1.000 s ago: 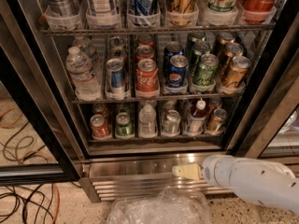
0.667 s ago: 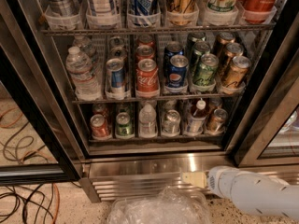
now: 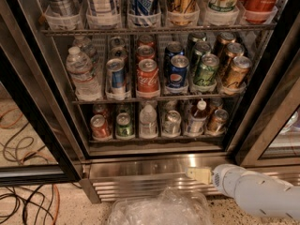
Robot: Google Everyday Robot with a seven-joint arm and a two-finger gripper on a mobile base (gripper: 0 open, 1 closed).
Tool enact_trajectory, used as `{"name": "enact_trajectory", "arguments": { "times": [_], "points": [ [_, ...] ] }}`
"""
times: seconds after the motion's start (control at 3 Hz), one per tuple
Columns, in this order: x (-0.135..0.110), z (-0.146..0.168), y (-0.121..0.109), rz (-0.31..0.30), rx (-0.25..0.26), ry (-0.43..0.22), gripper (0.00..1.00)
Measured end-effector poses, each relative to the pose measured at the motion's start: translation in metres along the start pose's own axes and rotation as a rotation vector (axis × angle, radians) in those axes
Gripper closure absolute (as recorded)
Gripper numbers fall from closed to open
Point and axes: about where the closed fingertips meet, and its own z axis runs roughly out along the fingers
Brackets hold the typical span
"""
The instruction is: Pick orange can from bottom shelf of fridge
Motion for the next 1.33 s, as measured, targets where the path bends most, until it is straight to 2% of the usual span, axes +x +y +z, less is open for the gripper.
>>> {"name": "enact_trajectory", "arguments": {
  "times": [0.33, 0.67, 1.0, 1.33],
  "points": [
    [-0.011, 0.004, 0.002, 0.042, -0.012, -0.074, 0.00],
    [-0.019, 0.003, -0.006, 0.085, 0.004, -0.186, 0.00],
    [-0.030, 0.009, -0.016, 0.144, 0.041, -0.291, 0.00],
    [-0.039, 0.018, -0.018, 0.176, 0.081, -0.383, 0.00]
  ]
}}
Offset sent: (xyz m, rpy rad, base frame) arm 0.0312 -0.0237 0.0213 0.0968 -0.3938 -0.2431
